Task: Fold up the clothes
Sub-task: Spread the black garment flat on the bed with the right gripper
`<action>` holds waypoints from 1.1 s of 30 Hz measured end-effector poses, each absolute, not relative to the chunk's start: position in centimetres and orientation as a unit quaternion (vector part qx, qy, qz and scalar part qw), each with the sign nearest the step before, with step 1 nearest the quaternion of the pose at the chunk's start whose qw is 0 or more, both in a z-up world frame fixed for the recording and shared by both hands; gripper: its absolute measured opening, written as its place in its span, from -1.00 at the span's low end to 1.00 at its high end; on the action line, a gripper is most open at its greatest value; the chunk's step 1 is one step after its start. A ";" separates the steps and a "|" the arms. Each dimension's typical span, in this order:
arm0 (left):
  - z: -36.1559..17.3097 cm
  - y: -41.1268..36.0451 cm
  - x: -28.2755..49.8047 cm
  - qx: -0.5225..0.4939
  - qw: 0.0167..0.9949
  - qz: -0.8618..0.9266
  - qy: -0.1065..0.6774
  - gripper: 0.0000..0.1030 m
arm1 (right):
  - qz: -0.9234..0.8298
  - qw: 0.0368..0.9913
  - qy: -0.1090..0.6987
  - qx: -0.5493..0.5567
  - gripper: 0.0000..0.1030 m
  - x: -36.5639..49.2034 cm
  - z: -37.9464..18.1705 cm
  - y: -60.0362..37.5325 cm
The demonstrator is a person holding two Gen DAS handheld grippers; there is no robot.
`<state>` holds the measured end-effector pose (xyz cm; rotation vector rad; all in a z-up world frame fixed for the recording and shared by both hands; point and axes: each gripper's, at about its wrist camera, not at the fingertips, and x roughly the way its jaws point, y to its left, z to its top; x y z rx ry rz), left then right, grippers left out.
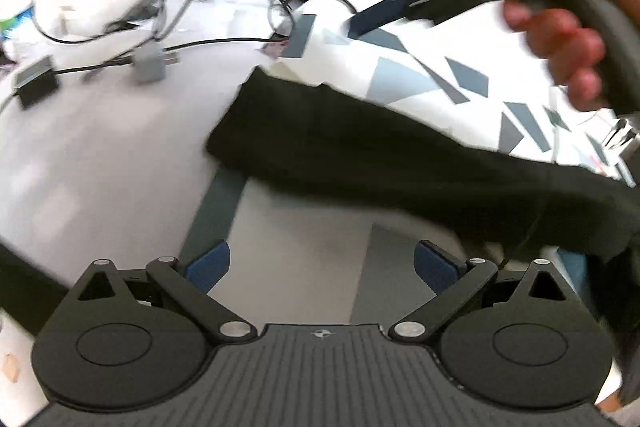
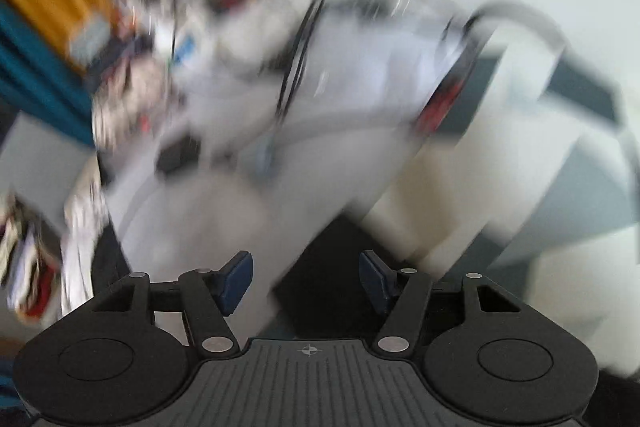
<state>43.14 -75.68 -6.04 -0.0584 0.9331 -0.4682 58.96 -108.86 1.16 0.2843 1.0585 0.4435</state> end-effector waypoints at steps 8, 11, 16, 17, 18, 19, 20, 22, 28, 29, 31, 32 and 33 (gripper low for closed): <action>-8.6 -77.5 49.0 -0.129 0.821 -0.233 0.504 0.95 | 0.020 0.879 0.430 0.202 0.08 51.9 4.6 -129.6; -9.7 -78.3 50.3 -0.157 0.806 -0.229 0.523 0.95 | -0.060 0.875 0.416 0.240 0.09 45.7 3.7 -137.3; -9.9 -80.1 51.3 -0.160 0.805 -0.213 0.529 0.81 | -0.156 0.852 0.423 0.266 0.12 37.3 0.6 -144.2; -9.6 -80.3 51.0 -0.146 0.808 -0.215 0.529 0.67 | -0.156 0.851 0.433 0.251 0.12 36.7 -0.1 -143.7; -9.3 -80.6 50.8 -0.131 0.810 -0.217 0.529 0.24 | -0.157 0.850 0.444 0.236 0.12 36.0 -0.7 -143.2; -9.0 -80.8 50.6 -0.118 0.812 -0.218 0.529 -0.03 | -0.157 0.849 0.454 0.221 0.11 35.3 -1.3 -142.7; -8.8 -80.5 50.0 -0.115 0.809 -0.218 0.533 -0.07 | -0.157 0.847 0.464 0.206 0.11 34.6 -1.9 -142.3; -8.6 -79.9 49.0 -0.110 0.805 -0.217 0.542 -0.13 | -0.157 0.843 0.484 0.176 0.12 33.3 -3.1 -141.3; -9.9 -79.0 45.8 -0.105 0.783 -0.211 0.576 0.07 | -0.132 0.832 0.534 0.069 0.47 32.2 -4.9 -137.6; -9.8 -79.0 45.9 -0.113 0.782 -0.214 0.575 0.18 | -0.124 0.836 0.530 0.066 0.42 33.0 -4.4 -137.2; -9.8 -78.9 46.1 -0.141 0.779 -0.207 0.575 0.66 | -0.099 0.851 0.509 0.082 0.45 34.8 -3.2 -137.3; -9.9 -78.8 46.2 -0.155 0.779 -0.197 0.574 0.66 | -0.092 0.857 0.501 0.073 0.51 36.0 -2.9 -137.4; -10.0 -78.6 46.4 -0.169 0.780 -0.187 0.573 0.66 | -0.086 0.860 0.501 0.047 0.68 37.5 -3.1 -137.1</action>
